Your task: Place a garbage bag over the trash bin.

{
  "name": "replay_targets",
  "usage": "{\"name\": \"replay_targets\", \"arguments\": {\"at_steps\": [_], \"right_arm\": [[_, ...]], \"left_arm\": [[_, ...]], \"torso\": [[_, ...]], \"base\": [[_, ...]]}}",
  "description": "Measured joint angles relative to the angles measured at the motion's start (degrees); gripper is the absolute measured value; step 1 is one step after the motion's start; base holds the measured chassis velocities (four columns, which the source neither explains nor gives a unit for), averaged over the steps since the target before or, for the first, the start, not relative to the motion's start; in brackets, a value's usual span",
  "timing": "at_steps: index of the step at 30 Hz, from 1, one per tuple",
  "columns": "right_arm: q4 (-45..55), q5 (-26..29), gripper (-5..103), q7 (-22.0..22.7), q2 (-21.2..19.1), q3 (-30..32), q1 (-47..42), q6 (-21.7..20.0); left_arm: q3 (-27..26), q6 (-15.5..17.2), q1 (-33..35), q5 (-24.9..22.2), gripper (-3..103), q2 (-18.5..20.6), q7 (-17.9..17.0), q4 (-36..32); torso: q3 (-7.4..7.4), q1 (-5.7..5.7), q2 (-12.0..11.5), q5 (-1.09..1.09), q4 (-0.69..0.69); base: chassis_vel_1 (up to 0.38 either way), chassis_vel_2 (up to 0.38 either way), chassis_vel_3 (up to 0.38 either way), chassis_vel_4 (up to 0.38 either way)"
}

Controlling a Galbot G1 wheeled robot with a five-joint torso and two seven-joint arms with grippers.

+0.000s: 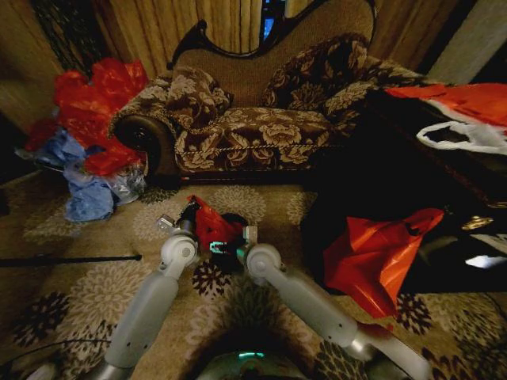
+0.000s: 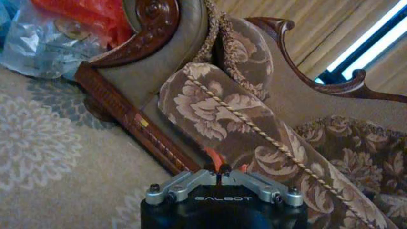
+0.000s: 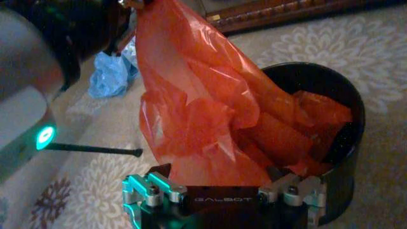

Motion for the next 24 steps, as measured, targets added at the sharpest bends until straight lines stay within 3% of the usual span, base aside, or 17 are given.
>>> {"name": "replay_targets", "arguments": {"at_steps": [4,14,18,21,24], "right_arm": [[1.56,-2.68,100,-0.52,-1.46,2.35,0.98,0.25],[-0.50,-1.49,100,0.41,0.32,7.47,8.04,1.04],[-6.95,-2.92,100,-2.83,3.02,8.40,10.47,1.34],[-14.90,-6.06,100,-6.07,7.30,8.57,12.23,2.28],[-16.94,-6.11,100,-6.61,8.92,8.08,12.35,2.23]], "left_arm": [[0.06,-0.02,-0.02,-0.01,0,0.08,0.00,0.06],[-0.04,-0.05,0.94,0.00,0,0.33,0.04,-0.77],[-0.10,-0.06,1.29,-0.02,0,0.60,0.04,-1.24],[-0.06,-0.06,1.45,-0.03,0,0.51,0.03,-1.46],[0.00,-0.06,1.43,-0.03,0,0.41,0.04,-1.46]], "torso": [[0.00,0.00,0.00,0.00,-0.01],[0.00,0.00,0.00,-0.01,0.00],[0.00,0.00,0.00,-0.02,0.00],[0.01,0.01,0.00,-0.02,0.01],[0.01,0.01,0.00,-0.02,0.02]], "base": [[0.000,0.000,0.000,0.000],[0.000,0.000,0.000,0.000],[0.000,0.000,0.000,0.000],[0.000,0.000,0.000,0.000],[0.000,0.000,0.000,0.000]]}}
